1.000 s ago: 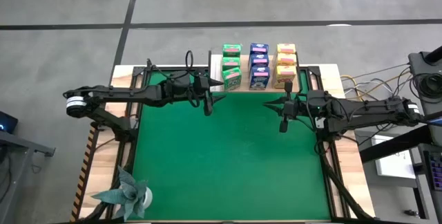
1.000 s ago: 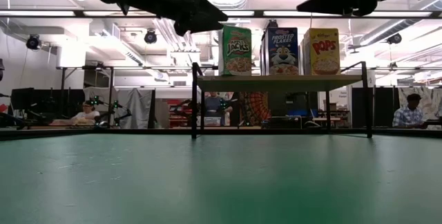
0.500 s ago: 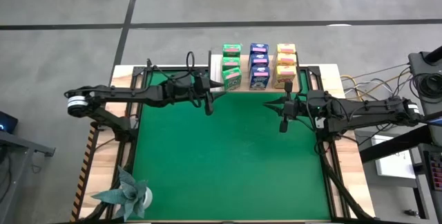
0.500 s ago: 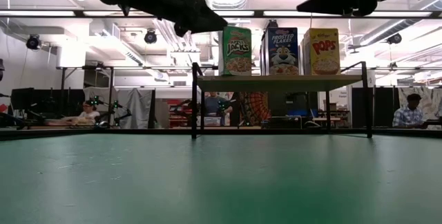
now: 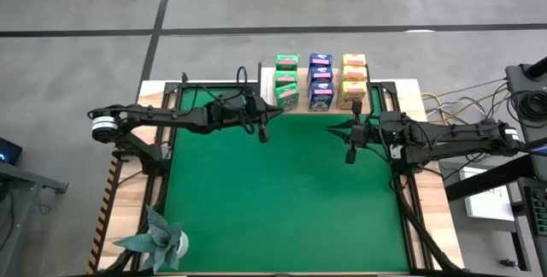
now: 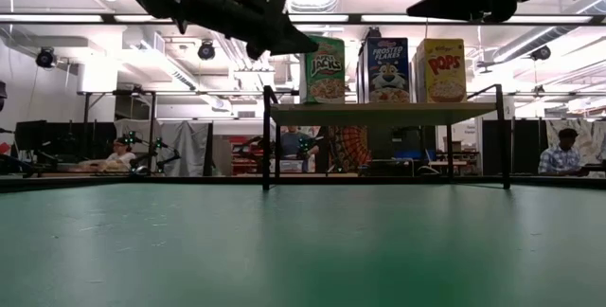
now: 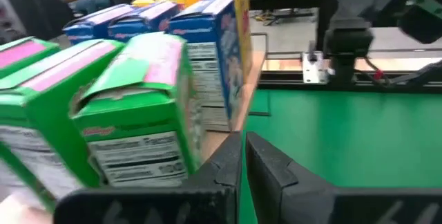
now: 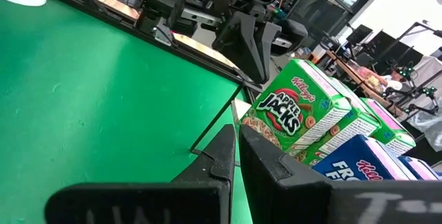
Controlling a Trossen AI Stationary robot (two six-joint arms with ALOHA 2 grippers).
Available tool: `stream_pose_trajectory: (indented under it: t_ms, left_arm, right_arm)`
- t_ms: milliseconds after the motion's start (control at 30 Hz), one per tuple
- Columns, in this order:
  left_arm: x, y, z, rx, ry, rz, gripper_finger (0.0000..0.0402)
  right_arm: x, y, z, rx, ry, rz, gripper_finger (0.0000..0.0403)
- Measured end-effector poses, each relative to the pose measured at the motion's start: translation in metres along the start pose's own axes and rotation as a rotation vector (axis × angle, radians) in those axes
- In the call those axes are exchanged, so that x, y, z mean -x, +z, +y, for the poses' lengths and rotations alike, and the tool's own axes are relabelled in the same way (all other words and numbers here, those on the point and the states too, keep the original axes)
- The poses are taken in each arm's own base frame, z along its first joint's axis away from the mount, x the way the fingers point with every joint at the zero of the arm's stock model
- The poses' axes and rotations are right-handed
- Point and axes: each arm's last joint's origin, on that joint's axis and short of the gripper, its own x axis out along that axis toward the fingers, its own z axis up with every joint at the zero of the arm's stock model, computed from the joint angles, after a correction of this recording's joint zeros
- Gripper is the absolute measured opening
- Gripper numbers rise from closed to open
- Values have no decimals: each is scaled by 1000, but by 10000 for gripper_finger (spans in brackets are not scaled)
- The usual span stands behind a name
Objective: Stack cereal on shelf
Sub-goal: Return to Home Position
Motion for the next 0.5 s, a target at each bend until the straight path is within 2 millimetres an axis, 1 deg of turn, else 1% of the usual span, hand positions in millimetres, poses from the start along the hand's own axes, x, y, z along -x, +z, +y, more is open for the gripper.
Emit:
stream_pose_trajectory:
  t_ms: [167,500]
  left_arm:
    - [0,0,3,-6,87,6,1]
    - [0,0,7,-7,167,12,0]
  right_arm:
    - [0,0,0,0,0,0,13]
    - [0,0,0,0,0,0,13]
